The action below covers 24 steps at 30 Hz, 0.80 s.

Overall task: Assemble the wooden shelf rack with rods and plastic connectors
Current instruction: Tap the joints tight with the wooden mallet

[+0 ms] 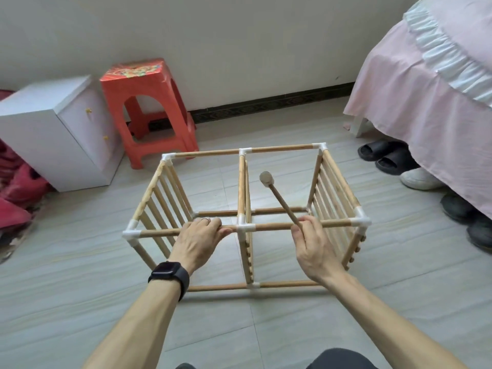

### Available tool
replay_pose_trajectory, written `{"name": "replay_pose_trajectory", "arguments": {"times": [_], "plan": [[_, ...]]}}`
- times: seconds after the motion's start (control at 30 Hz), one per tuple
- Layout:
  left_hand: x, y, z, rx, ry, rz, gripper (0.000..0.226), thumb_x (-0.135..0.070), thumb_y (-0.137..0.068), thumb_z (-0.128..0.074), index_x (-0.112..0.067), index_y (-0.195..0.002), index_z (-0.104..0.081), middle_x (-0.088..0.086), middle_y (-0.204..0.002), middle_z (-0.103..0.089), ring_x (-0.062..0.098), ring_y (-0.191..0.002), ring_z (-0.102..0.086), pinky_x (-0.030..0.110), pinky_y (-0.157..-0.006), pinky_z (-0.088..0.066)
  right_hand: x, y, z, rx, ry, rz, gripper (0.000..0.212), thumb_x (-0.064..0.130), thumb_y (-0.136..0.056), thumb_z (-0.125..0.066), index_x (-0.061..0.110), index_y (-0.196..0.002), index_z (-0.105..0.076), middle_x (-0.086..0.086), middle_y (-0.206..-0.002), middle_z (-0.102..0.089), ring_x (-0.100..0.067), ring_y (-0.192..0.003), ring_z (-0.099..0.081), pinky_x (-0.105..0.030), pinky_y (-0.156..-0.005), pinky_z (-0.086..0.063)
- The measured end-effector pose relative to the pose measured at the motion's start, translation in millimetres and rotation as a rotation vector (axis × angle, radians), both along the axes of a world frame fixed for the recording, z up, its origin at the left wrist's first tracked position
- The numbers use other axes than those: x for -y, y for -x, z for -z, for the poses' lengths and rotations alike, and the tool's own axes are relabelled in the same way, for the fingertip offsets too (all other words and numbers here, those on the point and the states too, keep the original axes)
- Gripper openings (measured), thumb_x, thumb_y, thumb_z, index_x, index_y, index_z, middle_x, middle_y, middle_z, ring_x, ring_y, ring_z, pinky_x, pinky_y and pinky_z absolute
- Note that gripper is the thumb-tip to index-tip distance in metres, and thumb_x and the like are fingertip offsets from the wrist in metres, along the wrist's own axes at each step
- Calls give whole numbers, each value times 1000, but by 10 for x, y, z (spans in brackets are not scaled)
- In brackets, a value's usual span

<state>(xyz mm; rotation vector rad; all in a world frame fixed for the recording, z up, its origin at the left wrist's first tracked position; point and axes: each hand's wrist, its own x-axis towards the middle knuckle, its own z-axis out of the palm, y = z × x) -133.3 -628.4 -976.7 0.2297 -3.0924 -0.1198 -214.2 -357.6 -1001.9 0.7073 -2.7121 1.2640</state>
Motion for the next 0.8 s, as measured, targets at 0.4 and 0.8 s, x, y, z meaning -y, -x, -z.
{"name": "replay_pose_trajectory", "arguments": {"times": [0.4, 0.8], "plan": [[128, 1284, -863, -296, -59, -109, 49, -62, -102, -28, -25, -81, -53, -6, -76, -56, 19, -74, -51, 37, -75, -25, 229, 476, -367, -67, 321, 210, 44, 51, -105, -28, 19, -102, -57, 3, -99, -59, -1, -85, -56, -10, -65, -43], [171, 1815, -871, -423, -104, -116, 38, -53, -105, -37, -22, -106, -59, -1, -94, -57, 23, -91, -53, 37, -83, -30, 93, 215, 636, 143, -100, 131, 54, 58, -100, -14, 22, -89, -53, 15, -82, -65, -12, -78, -63, -38, -70, -50]]}}
